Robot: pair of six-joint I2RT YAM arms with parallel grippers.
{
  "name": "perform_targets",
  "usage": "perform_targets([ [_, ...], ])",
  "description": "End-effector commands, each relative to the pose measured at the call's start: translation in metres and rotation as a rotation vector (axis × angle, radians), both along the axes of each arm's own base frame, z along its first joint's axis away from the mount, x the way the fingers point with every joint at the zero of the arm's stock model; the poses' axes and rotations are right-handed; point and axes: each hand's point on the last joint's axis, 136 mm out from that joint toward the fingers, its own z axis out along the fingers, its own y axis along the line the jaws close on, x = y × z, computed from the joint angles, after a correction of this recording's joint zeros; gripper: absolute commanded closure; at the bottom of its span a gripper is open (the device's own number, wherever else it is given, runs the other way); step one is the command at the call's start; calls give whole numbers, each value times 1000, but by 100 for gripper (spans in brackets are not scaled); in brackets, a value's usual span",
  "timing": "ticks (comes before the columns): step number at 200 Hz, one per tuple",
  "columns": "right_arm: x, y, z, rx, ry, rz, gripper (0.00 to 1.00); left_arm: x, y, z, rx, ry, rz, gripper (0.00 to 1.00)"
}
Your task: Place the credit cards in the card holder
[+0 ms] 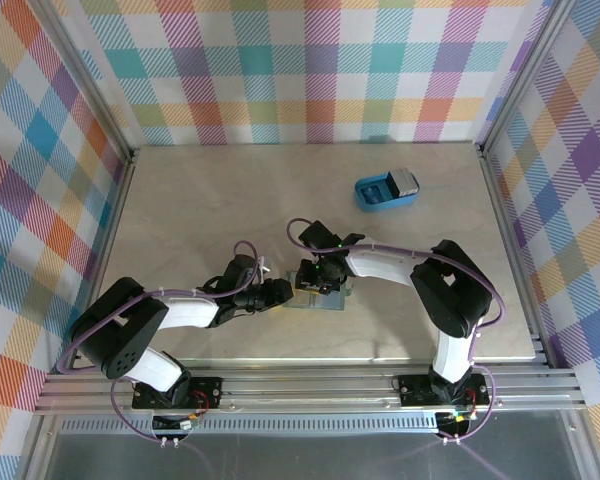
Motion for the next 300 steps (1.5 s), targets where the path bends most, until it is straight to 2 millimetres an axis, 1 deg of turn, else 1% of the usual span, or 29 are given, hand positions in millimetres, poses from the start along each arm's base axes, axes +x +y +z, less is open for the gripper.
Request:
perform_targets([
  [1,-2,13,2,57,27,1,68,-15,-3,-22,25,58,-36,60],
  [56,-4,12,1,58,37,-6,68,-15,-4,-21,21,57,-39,60],
  [78,-3,9,4,45,26,-6,64,-14,-4,-22,22,56,-38,60],
  [91,-2,6,7,38,22,-9,60,-15,-4,-22,21,58,-36,60],
  [112,0,-4,13,24,19,-23,56,-15,-3,-23,16,57,-30,61],
  [145,-1,-30,24,-8,-16,-44,53,-14,-5,-23,-13,60,-15,61],
  [186,-3,-59,28,-110,-69,-29,52,-15,-5,-20,-20,55,-9,61],
  [203,-1,-66,28,-150,-88,-24,52,-16,-6,-17,-20,51,-10,61],
  [221,0,-69,24,-174,-93,-10,52,-17,-6,-13,-11,43,-11,61],
  [252,0,-67,18,-175,-73,10,52,-18,-6,-2,-4,16,-3,62],
  [278,0,-67,20,-173,-77,12,51,-20,-4,8,21,-5,5,62],
  [300,2,-71,22,-195,-93,10,51,-20,-1,15,41,-29,20,62],
])
